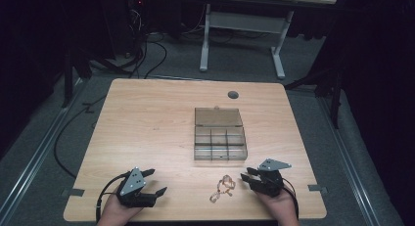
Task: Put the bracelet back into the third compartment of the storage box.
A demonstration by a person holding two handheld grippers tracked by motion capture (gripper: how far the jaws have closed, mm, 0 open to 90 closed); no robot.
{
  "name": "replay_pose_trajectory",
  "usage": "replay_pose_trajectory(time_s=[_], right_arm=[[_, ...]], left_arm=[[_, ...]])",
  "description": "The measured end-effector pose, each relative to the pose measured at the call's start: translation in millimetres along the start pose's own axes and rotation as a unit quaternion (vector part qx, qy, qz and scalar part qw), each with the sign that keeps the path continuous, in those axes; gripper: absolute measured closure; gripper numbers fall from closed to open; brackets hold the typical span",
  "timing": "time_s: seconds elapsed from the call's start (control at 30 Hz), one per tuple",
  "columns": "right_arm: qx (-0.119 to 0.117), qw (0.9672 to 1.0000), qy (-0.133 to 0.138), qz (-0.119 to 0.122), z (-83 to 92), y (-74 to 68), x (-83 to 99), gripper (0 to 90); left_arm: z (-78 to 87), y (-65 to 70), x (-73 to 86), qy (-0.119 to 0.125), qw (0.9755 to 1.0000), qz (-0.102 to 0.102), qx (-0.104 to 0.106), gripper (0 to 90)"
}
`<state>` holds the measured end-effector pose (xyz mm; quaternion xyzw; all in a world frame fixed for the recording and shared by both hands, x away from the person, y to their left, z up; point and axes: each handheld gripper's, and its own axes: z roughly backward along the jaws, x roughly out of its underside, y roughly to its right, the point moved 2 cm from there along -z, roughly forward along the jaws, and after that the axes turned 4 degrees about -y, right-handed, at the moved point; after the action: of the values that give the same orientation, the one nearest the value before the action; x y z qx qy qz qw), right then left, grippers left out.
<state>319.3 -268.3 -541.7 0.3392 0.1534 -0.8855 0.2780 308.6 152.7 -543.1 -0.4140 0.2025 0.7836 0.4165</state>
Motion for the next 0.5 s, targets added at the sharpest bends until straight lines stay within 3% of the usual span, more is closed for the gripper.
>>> replay_pose_trajectory(time_s=[0.4, 0.5], right_arm=[[0.001, 1.0, -0.004, 0.0, -0.6, -1.2, 0.0, 58.9], [-0.012, 0.9999, -0.001, -0.002, 1.1, -6.1, -1.8, 59.2]], left_arm=[[-0.3, 0.6, 0.0, 0.001, 1.0, -0.002, 0.001, 23.9], [-0.7, 0.8, -0.2, -0.002, 1.0, -0.003, 0.002, 23.9]])
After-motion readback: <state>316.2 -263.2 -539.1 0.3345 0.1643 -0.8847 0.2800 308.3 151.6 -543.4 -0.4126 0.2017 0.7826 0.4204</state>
